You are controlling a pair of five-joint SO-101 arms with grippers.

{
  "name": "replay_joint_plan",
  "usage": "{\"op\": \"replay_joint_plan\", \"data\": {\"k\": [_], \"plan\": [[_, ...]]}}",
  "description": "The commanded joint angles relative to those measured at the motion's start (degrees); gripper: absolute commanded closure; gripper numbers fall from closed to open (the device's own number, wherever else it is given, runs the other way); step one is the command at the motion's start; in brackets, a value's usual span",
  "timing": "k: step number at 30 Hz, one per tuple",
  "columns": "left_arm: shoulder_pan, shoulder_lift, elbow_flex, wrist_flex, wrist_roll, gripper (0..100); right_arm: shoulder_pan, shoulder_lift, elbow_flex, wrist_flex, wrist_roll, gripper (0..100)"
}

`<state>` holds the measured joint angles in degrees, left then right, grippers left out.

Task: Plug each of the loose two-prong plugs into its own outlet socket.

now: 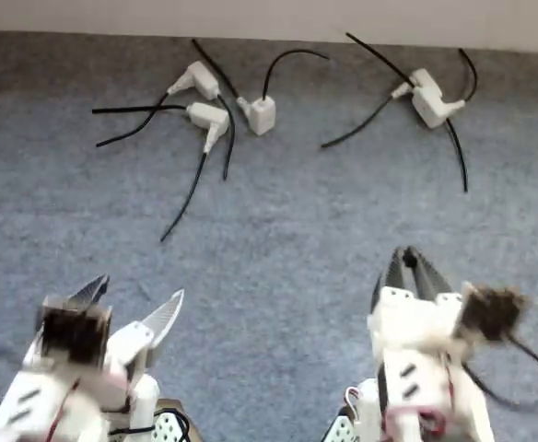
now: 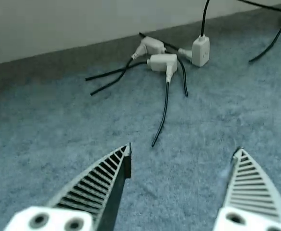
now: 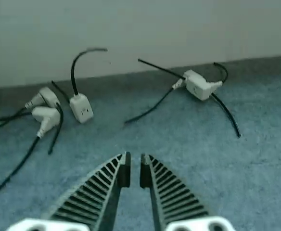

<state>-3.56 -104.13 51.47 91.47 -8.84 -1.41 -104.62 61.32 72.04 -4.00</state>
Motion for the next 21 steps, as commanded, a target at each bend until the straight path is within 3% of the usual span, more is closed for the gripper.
{"op": "replay_joint_plan", "data": {"k": [1, 7, 15, 21], "plan": [[-0.22, -0.04, 10.95, -5.54, -0.09, 69, -0.57, -0.40, 10.95, -3.74, 3.43, 94.7], [0.04, -0.13, 23.34, -10.46, 0.18, 69, -0.40, -0.40, 21.67, -4.70, 3.52, 94.7], [-0.40, 0.04, 35.12, -10.55, 0.26, 69, -0.31, -0.40, 34.68, -4.44, 3.60, 94.7], [-8.75, 0.13, 37.58, -12.04, 0.26, 69, -0.57, -0.40, 40.66, -4.44, 3.60, 94.7]]}}
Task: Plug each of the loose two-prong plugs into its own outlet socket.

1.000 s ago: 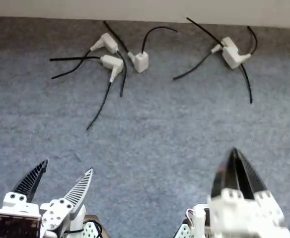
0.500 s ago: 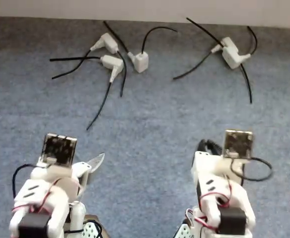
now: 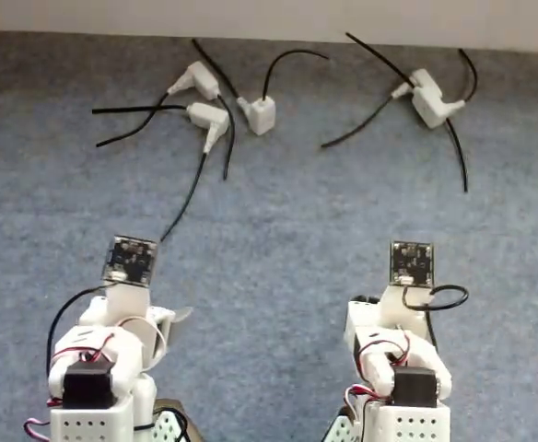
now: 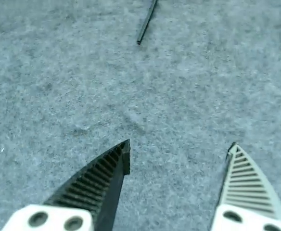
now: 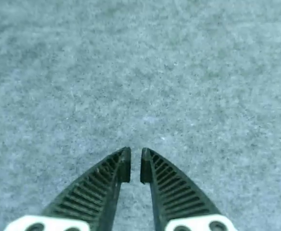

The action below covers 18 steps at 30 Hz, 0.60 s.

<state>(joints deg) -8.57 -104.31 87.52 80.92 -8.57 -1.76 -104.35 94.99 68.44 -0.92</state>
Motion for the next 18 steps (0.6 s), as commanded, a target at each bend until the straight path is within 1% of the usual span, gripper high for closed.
{"op": "replay_joint_plan", "data": {"k": [1, 3, 6, 8, 11, 14, 18], "plan": [[-4.62, 0.22, 4.09, -1.85, 0.00, 69, -0.22, -0.66, 7.43, -0.84, 0.53, 94.7], [-4.09, 0.13, 7.69, -3.08, 0.00, 69, -0.22, -0.40, 7.60, -0.57, 0.53, 94.7], [0.04, 0.22, 8.92, -3.60, 0.00, 69, -0.04, -0.57, 7.69, 0.84, 0.62, 94.7], [1.63, 0.40, 9.63, -3.96, -0.09, 69, -0.04, -0.48, 7.69, 1.19, 0.62, 94.7], [1.71, 0.40, 9.63, -3.96, -0.09, 69, 0.13, -0.57, 7.69, 3.21, 1.67, 94.7], [1.71, 0.40, 9.63, -3.96, -0.18, 69, 0.13, -0.57, 7.69, 2.86, 3.34, 94.7], [1.71, 0.40, 9.63, -3.96, -0.18, 69, 0.13, -0.57, 7.69, 2.86, 3.52, 94.7]]}}
